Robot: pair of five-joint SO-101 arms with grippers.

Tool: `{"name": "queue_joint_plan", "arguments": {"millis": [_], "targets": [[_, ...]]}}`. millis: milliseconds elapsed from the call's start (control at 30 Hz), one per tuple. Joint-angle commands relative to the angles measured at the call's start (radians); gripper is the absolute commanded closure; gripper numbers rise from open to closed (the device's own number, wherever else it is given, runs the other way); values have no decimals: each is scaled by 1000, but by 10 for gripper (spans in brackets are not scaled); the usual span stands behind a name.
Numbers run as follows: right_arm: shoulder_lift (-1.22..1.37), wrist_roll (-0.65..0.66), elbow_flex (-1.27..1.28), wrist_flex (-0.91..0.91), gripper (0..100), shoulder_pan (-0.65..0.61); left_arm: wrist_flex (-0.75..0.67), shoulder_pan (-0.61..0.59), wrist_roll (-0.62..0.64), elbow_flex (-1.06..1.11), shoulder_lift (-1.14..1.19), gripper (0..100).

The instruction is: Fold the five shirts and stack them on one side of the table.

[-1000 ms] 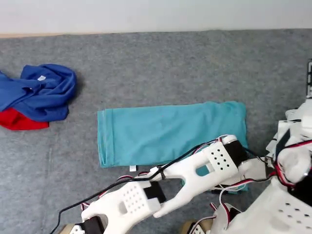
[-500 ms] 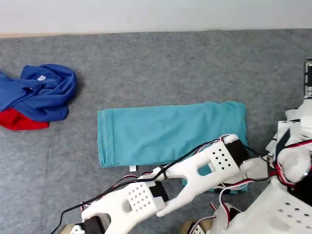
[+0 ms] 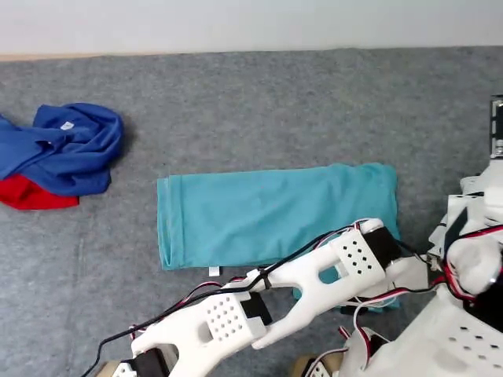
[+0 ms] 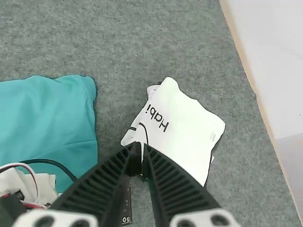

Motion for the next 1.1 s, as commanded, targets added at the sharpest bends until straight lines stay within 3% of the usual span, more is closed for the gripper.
{"name": "queue_joint_plan", "arguments": {"millis": [0,400,733,1067], "targets": [[-10,11,0,-7,984,7,-15,-11,-6,1,-9,819],[-19,11,0,-1,984,8,6,-12,-6,-71,71,825],[-21,11,-2,1,984,10,12,-18,-5,-73,80,997],[-21,11,-2,1,984,12,31,-60,0,-142,71,998]]}}
